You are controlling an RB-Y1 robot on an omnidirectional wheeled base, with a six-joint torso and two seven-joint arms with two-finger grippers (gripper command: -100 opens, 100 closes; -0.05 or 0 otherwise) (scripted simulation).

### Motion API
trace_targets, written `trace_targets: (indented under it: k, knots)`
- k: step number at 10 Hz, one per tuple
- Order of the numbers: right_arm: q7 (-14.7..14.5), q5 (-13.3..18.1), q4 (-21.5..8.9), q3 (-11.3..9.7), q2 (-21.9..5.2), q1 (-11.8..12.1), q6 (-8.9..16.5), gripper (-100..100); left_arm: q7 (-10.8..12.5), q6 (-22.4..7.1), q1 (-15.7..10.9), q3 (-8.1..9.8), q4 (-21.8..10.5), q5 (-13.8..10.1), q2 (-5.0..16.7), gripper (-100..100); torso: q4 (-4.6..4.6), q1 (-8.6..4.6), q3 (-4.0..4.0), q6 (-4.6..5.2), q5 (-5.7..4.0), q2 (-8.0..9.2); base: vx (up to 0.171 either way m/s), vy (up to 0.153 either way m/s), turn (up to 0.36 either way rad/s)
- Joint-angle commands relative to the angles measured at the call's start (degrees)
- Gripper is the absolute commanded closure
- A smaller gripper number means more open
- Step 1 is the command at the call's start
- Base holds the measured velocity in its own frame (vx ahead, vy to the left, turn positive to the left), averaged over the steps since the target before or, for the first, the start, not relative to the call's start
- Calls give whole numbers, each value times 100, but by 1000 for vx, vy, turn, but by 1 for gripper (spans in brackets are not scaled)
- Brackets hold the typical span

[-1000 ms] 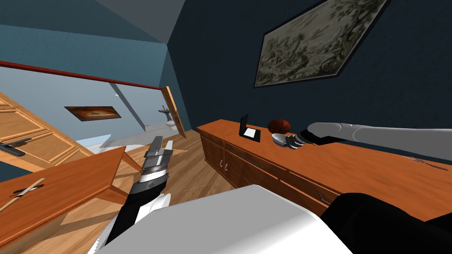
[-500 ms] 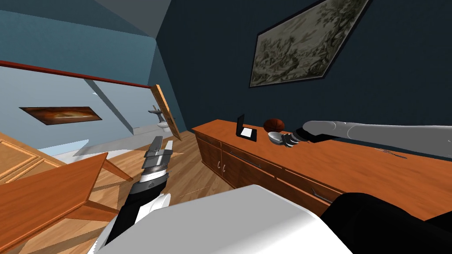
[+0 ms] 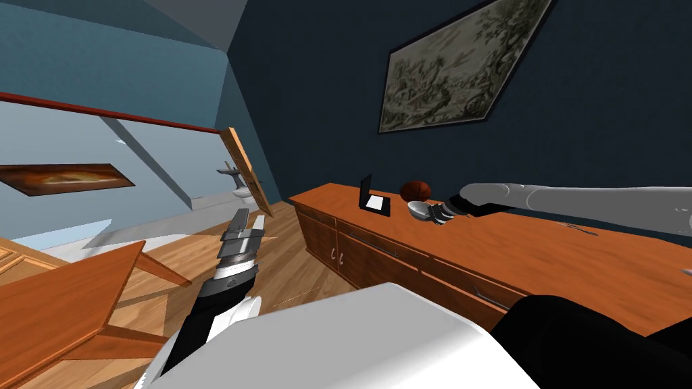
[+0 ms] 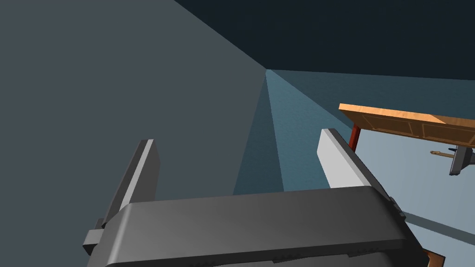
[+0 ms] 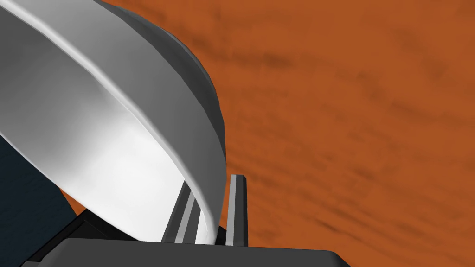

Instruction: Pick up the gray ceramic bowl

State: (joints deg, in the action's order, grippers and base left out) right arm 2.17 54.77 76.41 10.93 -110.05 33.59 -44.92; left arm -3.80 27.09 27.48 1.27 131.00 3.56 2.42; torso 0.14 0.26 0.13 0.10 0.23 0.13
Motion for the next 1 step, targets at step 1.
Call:
trace_targets:
  k: [1]
  knots:
    - [0, 0, 0, 0, 0, 0, 0, 0, 0, 0, 0, 0, 0, 0, 0, 0, 0, 0, 0, 0, 0, 0, 0, 0, 0]
